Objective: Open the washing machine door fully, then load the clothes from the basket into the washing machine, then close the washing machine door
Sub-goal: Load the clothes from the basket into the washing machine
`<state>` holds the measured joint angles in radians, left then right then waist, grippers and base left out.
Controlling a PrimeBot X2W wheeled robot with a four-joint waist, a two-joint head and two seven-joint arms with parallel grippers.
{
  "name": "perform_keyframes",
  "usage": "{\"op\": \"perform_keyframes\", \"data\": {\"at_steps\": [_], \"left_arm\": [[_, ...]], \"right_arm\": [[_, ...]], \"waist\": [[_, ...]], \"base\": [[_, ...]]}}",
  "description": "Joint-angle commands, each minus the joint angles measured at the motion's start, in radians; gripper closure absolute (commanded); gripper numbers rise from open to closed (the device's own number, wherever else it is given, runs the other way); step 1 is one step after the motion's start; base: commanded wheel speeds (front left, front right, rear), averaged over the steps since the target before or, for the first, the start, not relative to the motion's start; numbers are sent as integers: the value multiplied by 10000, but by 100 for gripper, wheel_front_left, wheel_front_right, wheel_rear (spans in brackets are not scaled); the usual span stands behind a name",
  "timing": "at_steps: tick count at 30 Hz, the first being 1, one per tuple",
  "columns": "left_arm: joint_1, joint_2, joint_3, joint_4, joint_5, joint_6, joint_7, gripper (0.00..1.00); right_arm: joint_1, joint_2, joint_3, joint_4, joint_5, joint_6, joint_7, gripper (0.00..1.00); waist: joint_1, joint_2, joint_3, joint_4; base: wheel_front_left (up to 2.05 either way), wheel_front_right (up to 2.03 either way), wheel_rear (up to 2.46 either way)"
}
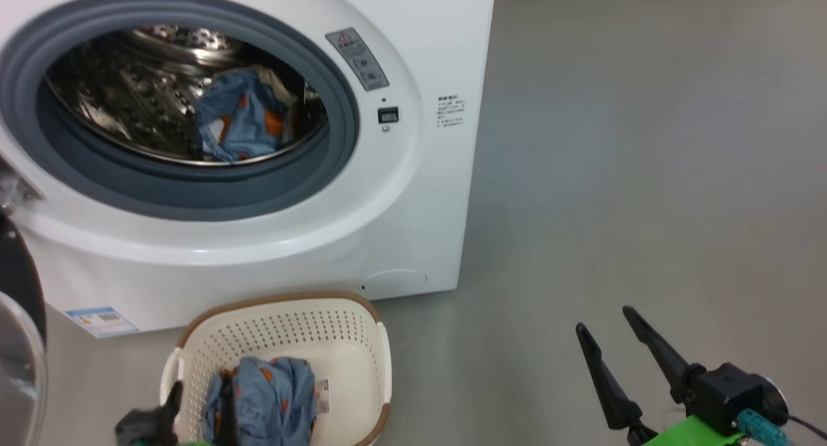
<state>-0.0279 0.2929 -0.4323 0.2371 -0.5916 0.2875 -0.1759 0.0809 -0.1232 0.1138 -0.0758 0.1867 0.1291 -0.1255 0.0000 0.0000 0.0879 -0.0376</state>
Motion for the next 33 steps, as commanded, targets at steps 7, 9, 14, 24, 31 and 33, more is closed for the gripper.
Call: {"op": "perform_keyframes", "data": {"at_steps": [7, 9, 14, 24, 31, 33], "left_arm": [[-2416, -396, -203, 2500, 167, -770, 305, 0], [-2695, -471, -262, 2890, 180, -878, 334, 0], [-4017, -781, -555, 4869, 305, -1332, 535, 0], [-6526, -990, -712, 7834, 498, -1679, 708, 0], [-7971, -720, -776, 9076, 644, -1714, 834, 0], [-8322, -661, -750, 9328, 636, -1659, 874, 0]], "right_arm": [[-989, -291, 353, -380, 208, 16, -301, 0], [-1091, -312, 384, -377, 240, 16, -348, 0], [-1675, -409, 574, -317, 411, 16, -603, 0], [-3223, -467, 1261, -97, 789, 16, -1126, 0], [-4214, -407, 1636, 145, 1070, 16, -1330, 0], [-4410, -409, 1671, 186, 1115, 16, -1348, 0]], "waist": [[0, 0, 1749, -261], [0, 0, 1949, -308], [0, 0, 3012, -601], [0, 0, 5434, -1307], [0, 0, 6960, -1879], [0, 0, 7356, -1987]], "base": [[0, 0, 0], [0, 0, 0], [0, 0, 0], [0, 0, 0], [0, 0, 0], [0, 0, 0]]}}
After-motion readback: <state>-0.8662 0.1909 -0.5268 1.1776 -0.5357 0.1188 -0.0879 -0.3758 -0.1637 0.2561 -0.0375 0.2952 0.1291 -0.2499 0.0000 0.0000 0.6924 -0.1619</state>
